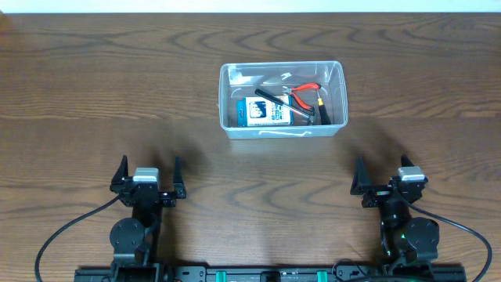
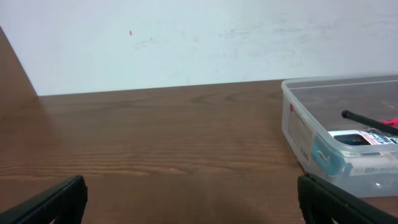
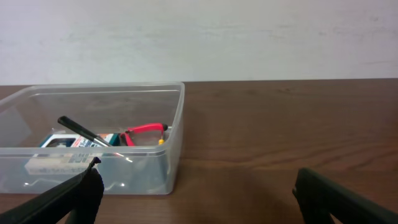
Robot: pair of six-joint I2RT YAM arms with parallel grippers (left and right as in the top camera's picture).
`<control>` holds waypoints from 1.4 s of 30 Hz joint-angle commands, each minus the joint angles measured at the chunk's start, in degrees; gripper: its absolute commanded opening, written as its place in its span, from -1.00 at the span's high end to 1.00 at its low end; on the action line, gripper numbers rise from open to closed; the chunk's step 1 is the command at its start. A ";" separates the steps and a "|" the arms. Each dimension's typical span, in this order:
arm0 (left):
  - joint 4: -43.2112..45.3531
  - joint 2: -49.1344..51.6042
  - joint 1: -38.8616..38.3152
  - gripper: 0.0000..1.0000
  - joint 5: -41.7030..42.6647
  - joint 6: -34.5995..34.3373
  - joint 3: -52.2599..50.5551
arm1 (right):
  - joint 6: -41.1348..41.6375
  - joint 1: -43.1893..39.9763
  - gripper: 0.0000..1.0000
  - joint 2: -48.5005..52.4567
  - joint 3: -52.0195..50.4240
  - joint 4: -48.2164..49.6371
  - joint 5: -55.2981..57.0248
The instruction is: Pack container
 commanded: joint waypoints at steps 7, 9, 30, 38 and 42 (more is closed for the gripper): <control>-0.46 -0.46 -0.24 -0.96 0.59 0.39 -0.44 | -0.70 -0.39 -0.98 -0.39 -0.26 -0.04 -0.22; -0.98 -0.35 -0.24 -0.96 0.59 0.39 -0.44 | -0.70 -0.39 -0.98 -0.39 -0.26 -0.04 -0.22; -4.07 0.07 -0.24 -0.95 0.57 0.42 -0.44 | -0.70 -0.39 -0.98 -0.39 -0.26 -0.04 -0.22; -4.07 0.07 -0.24 -0.96 0.57 0.39 -0.44 | -0.70 -0.39 -0.99 -0.39 -0.26 -0.04 -0.22; -4.07 0.07 -0.24 -0.96 0.57 0.39 -0.44 | -0.70 -0.39 -0.99 -0.39 -0.26 -0.04 -0.22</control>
